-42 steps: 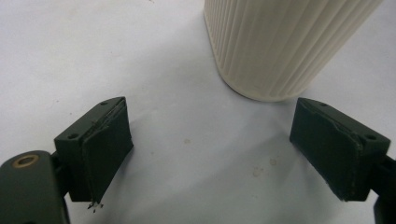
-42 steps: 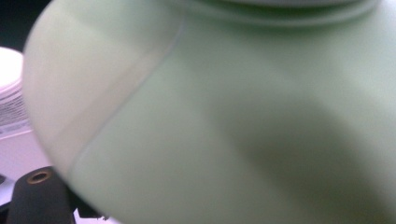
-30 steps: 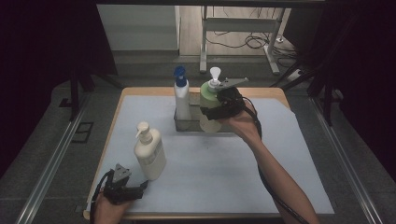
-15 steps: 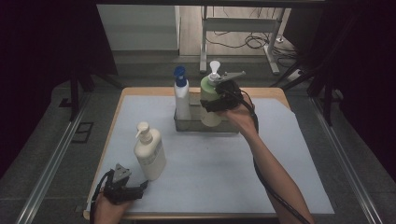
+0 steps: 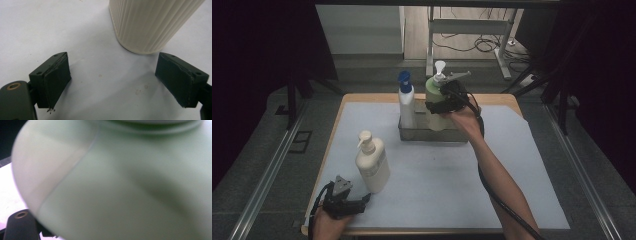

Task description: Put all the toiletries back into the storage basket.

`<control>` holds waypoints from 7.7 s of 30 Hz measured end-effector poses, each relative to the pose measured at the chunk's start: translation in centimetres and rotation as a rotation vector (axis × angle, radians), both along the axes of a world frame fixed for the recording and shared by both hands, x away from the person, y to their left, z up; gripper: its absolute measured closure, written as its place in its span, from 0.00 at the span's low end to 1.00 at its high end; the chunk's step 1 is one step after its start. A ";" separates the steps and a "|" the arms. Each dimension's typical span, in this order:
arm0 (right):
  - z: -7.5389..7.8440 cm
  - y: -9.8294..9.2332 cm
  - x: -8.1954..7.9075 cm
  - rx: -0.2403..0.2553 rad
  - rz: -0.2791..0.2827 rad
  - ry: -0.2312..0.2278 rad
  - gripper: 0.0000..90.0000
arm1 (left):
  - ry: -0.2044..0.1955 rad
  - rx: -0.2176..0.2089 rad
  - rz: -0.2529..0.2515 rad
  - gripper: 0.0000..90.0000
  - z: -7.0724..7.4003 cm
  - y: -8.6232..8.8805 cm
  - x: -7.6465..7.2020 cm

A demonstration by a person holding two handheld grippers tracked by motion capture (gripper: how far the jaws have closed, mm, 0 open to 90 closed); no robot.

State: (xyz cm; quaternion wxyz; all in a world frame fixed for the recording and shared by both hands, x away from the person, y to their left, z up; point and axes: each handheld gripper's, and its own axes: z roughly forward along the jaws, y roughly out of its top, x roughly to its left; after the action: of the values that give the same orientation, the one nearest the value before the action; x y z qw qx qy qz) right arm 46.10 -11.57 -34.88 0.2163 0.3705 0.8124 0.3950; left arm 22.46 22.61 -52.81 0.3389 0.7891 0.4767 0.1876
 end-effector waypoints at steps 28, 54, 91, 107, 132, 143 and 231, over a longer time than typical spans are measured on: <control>-2.2 0.5 1.4 -0.014 -0.017 0.037 0.14 | -0.001 -0.001 0.000 0.14 0.0 0.0 0.0; -6.6 0.2 2.0 -0.045 -0.019 0.119 0.14 | 0.000 0.000 0.000 0.14 0.0 0.0 0.0; -6.3 -1.8 0.4 -0.029 0.009 0.076 0.13 | -0.001 0.000 0.001 0.14 0.0 0.0 0.0; -7.3 -5.7 -1.1 0.010 0.014 0.131 0.29 | 0.000 0.000 0.002 0.14 0.0 0.0 0.0; -9.6 -5.4 1.3 -0.002 -0.120 0.151 0.99 | 0.001 0.000 0.000 0.14 0.0 0.0 0.0; -10.0 -4.7 2.3 0.015 -0.137 0.163 0.99 | 0.001 0.000 0.001 0.14 0.0 0.0 0.0; -7.7 -4.6 -2.8 0.010 0.020 0.073 0.38 | 0.002 -0.002 0.001 0.14 0.0 0.0 0.0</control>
State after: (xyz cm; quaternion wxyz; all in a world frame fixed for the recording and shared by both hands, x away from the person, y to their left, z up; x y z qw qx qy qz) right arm 43.32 -16.20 -42.55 0.1808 0.3778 0.8214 0.3872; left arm 22.48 22.59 -52.81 0.3392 0.7888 0.4774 0.1866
